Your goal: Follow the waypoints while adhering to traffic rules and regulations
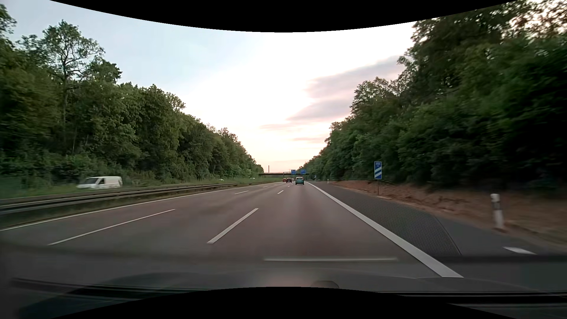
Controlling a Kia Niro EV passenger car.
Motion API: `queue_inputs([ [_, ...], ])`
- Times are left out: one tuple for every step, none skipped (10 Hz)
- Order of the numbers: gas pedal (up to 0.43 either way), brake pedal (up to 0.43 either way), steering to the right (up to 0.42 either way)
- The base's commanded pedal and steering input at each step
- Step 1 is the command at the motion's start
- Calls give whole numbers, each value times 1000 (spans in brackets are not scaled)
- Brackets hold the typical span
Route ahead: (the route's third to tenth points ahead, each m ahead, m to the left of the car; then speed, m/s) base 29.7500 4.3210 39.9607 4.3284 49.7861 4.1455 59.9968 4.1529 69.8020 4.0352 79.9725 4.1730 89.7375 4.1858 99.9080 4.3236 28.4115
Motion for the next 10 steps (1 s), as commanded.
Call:
queue_inputs([
  [177, 0, -3],
  [177, 0, -3],
  [177, 0, -3],
  [177, 0, -3],
  [177, 0, -3],
  [177, 0, -3],
  [177, 0, -3],
  [177, 0, -3],
  [177, 0, -3],
  [177, 0, -3],
])
